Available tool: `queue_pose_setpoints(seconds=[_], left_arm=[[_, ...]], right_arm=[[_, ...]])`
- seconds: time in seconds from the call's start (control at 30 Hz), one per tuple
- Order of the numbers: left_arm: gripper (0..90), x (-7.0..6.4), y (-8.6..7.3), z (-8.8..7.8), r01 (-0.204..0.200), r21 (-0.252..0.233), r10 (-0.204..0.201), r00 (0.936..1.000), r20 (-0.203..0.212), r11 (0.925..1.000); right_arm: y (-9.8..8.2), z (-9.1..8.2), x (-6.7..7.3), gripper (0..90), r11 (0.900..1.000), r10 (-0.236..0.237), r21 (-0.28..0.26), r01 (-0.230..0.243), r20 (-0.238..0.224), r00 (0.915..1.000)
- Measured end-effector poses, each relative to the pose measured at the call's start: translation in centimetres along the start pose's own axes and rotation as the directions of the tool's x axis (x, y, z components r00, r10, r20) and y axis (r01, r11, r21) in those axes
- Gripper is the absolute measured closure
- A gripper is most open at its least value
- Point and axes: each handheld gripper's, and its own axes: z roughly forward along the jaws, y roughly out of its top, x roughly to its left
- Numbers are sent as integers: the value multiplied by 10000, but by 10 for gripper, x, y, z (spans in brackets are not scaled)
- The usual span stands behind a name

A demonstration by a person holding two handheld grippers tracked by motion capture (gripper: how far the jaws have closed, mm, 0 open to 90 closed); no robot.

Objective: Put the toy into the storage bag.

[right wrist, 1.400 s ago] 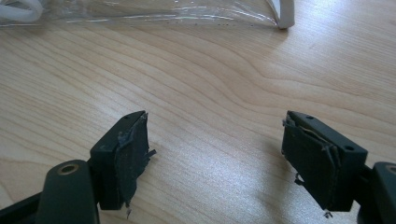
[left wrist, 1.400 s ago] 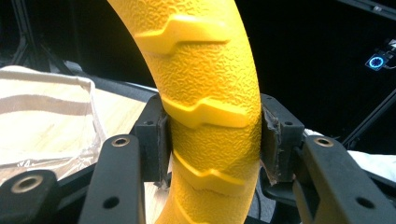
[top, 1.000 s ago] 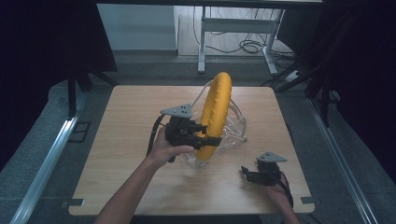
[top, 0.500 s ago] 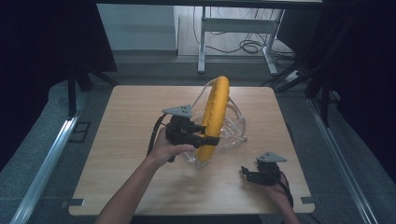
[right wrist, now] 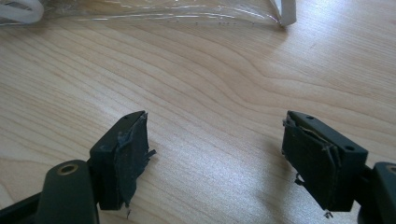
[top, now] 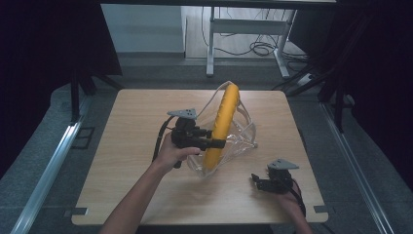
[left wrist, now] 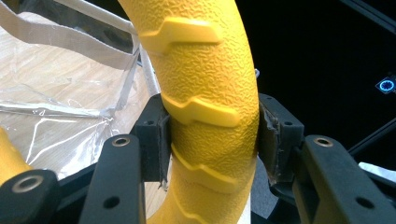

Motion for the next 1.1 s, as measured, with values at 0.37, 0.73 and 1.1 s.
queue_pose_setpoints(seconds=[0.37, 0.73, 1.1], left_arm=[[507, 0, 2, 1, -21, 228, 28, 9995, -318, 9997], [439, -9, 3, 0, -585, 276, 617, 9892, -1329, 9979], [353, -19, 3, -17, -938, -183, 888, 9787, -1850, 9954]], right_arm=[[0, 0, 0, 232, 10000, -37, -7, 37, 8, 10000], [0, 0, 1, 232, 10000, -48, 9, 48, -22, 10000], [0, 0, 0, 232, 10000, -39, 7, 39, -19, 10000]])
